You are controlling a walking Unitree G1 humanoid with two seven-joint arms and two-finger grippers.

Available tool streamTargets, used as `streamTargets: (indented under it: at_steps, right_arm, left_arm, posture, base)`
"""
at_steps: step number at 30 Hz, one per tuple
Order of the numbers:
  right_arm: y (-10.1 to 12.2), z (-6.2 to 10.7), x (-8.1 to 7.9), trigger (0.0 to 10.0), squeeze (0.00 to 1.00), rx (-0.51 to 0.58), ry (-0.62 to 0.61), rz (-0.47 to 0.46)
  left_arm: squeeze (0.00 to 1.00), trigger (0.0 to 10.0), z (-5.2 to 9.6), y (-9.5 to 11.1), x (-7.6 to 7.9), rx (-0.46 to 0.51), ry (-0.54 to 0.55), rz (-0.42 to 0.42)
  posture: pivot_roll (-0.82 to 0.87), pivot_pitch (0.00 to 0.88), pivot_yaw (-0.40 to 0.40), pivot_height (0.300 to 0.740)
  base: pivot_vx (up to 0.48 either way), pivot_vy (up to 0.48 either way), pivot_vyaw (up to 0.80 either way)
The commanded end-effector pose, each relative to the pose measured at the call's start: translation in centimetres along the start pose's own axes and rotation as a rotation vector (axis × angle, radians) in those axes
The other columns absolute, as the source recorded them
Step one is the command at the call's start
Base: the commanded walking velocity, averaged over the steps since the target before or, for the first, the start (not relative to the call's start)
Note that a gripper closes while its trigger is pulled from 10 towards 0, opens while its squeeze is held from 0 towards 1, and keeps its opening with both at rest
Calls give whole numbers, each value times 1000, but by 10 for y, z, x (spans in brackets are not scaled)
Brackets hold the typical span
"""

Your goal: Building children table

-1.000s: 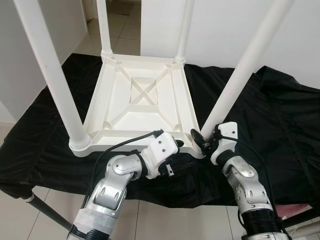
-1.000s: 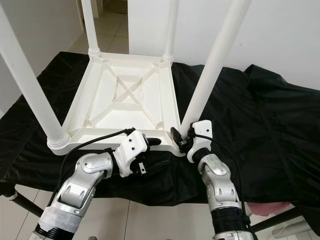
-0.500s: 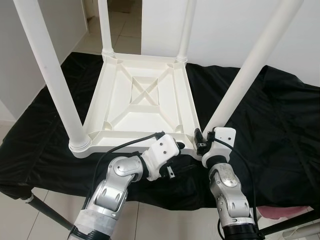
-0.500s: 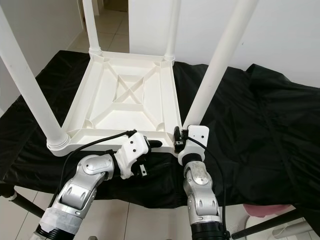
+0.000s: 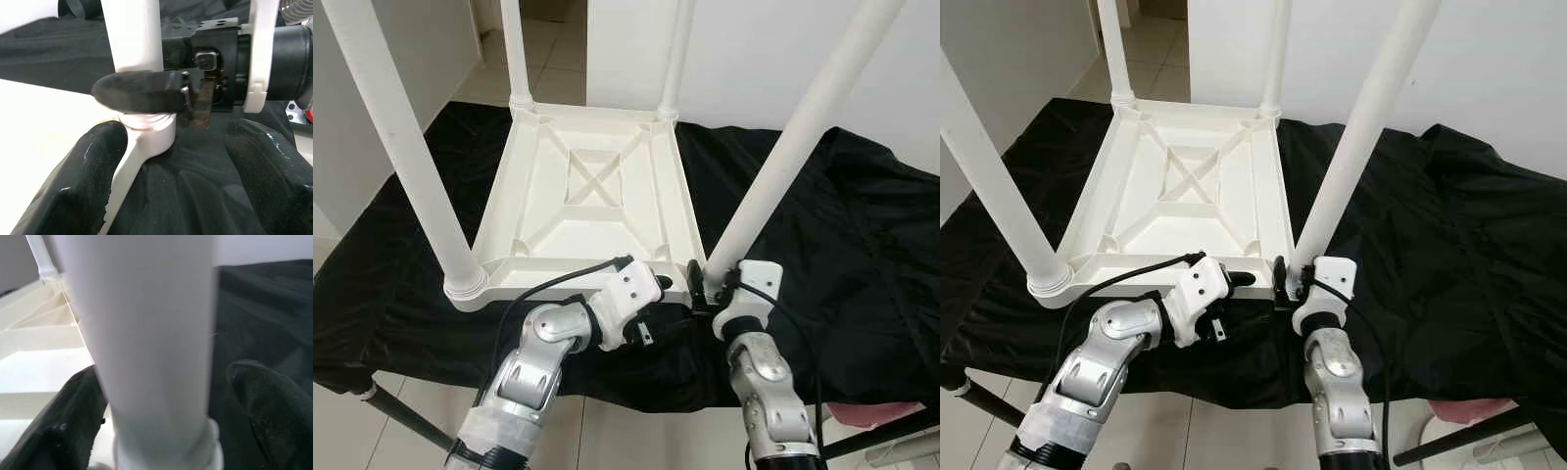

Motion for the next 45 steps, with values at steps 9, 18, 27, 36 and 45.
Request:
streamTargets:
  at_steps: [9,18,27,36,45]
  right_arm:
    - [2,18,5,10000,0,-1,271,1]
    - [7,5,21,10000,0,-31,424,73]
    - [9,-22,25,10000,0,-70,491,147]
    - [4,-37,12,471,0,-97,595,169]
    - [-9,-32,17,0,0,-139,618,155]
  left_arm:
    - [0,10000,7,-1,-7,5,148,-28]
    - [0,10000,19,-3,-7,6,80,10]
    - [0,10000,21,2,-3,15,29,35]
    - [0,10000,16,7,3,17,-28,19]
    - [0,10000,16,4,0,4,-12,16]
  posture:
    - [-41,0,-47,740]
    - [-10,0,-78,740]
    - [18,0,-83,740]
    - [30,0,-81,740]
    - [21,0,-86,740]
  base:
    - [0,0,0]
    - [0,0,0]
    - [0,0,0]
    - [0,0,0]
    - [0,0,0]
Point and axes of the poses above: a point about 5 cm out from each wrist's last joint towards the gripper, its own z axis pointing back from the gripper into the wrist, its own y axis along the axis of the wrist's last joint, x = y × z, the point moved 4 cm from there along -z, pointing out of the wrist towards the gripper, and after that the axes turned 1 degree about -z, right-handed, at the moved point
